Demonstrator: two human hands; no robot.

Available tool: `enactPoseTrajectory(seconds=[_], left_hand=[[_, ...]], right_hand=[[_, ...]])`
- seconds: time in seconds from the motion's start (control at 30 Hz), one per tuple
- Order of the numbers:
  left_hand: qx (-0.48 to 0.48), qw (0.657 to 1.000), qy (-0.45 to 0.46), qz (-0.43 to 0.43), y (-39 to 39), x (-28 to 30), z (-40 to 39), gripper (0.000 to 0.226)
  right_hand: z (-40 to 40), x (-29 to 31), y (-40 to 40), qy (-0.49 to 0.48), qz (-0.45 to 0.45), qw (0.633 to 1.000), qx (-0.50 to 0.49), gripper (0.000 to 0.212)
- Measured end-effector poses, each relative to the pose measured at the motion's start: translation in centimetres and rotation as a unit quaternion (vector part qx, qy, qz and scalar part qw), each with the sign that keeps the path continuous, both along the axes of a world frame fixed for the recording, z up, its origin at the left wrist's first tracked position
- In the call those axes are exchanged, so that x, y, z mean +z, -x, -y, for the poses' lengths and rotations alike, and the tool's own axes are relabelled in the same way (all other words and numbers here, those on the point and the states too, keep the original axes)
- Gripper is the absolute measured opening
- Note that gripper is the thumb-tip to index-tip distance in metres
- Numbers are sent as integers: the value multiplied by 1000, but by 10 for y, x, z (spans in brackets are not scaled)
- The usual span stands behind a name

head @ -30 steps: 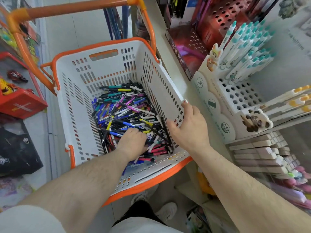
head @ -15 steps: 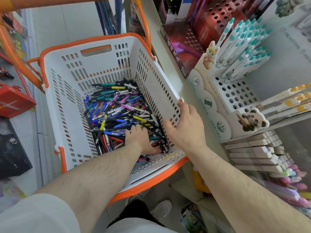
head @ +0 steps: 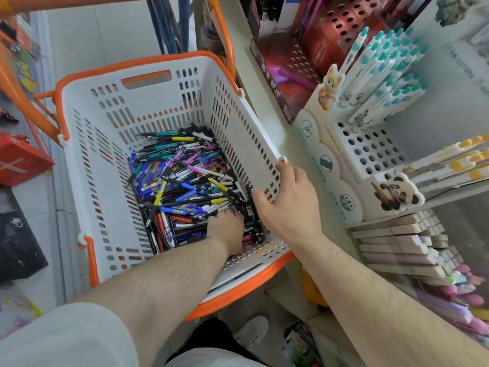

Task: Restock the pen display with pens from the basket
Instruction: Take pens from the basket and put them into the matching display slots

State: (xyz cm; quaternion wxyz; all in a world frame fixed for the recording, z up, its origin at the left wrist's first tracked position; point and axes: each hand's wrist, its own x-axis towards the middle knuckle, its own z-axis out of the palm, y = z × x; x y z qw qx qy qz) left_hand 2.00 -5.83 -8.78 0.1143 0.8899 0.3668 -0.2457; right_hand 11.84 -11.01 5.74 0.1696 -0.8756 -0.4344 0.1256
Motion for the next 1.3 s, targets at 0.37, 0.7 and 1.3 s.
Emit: enactPoseTrajectory(seconds=[0.37,0.7,1.3], left_hand=[[191,953,189,144,29,48,-49,54],[452,700,270,483,54,123,-75,30],[490,426,390,653,43,158,-55,36]], right_hand=[[3,4,-3,-1,-43,999,3,56],[6,30,13,-160,-199,965,-53,21],[-35,17,58,-29,-710,629,-317,45]])
